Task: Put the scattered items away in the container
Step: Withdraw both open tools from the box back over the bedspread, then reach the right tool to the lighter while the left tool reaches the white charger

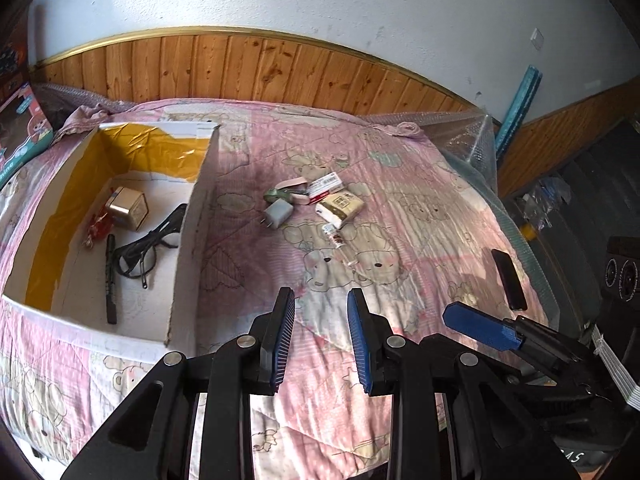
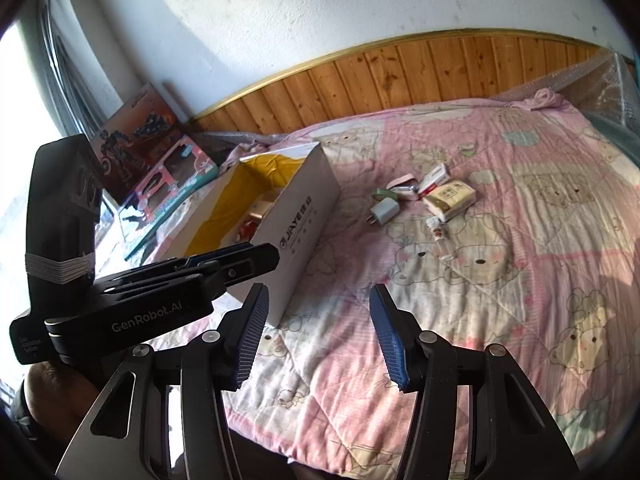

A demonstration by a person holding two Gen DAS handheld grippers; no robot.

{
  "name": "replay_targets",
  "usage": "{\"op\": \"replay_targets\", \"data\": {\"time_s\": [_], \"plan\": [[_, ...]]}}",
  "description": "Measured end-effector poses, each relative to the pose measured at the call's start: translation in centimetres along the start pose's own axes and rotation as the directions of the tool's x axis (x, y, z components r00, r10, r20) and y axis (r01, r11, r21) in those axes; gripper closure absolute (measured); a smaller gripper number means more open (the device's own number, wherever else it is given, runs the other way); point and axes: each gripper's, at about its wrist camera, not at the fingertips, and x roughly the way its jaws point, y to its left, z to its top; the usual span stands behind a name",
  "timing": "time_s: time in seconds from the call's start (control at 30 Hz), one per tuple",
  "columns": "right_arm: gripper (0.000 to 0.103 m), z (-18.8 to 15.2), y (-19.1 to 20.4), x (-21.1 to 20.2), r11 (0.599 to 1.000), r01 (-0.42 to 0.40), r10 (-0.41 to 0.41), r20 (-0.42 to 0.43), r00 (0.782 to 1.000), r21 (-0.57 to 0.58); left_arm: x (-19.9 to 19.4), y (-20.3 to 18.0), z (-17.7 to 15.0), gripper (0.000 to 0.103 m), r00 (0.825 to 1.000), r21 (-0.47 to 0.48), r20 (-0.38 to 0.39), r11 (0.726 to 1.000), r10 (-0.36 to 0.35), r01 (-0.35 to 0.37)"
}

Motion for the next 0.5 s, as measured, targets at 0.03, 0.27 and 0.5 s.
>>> {"op": "replay_targets", "data": {"time_s": [0.03, 0.27, 0.5], "plan": [[0.047, 0.0, -0.4, -0.6, 1.000, 0.009, -0.009, 0.014, 1.000, 0.005, -0.1, -0.8, 0.4, 0.074, 1.000, 0.018, 0.002, 1.000, -0.008, 0.008], [0.047, -0.6, -1.8, -3.6, 0.998, 0.051, -0.053, 0.059, 0.997, 0.033, -0.6, -5.3, 1.0, 0.074, 0.999, 0.088, 0.002, 0.995, -0.054, 0.053], [0.047, -0.9, -1.5, -4.4, 0.998, 0.056, -0.058, 0.069, 0.996, 0.037, -1.5, -7.4, 0.1, 0.074, 0.996, 0.099, 0.010, 0.991, -0.093, 0.091]]}}
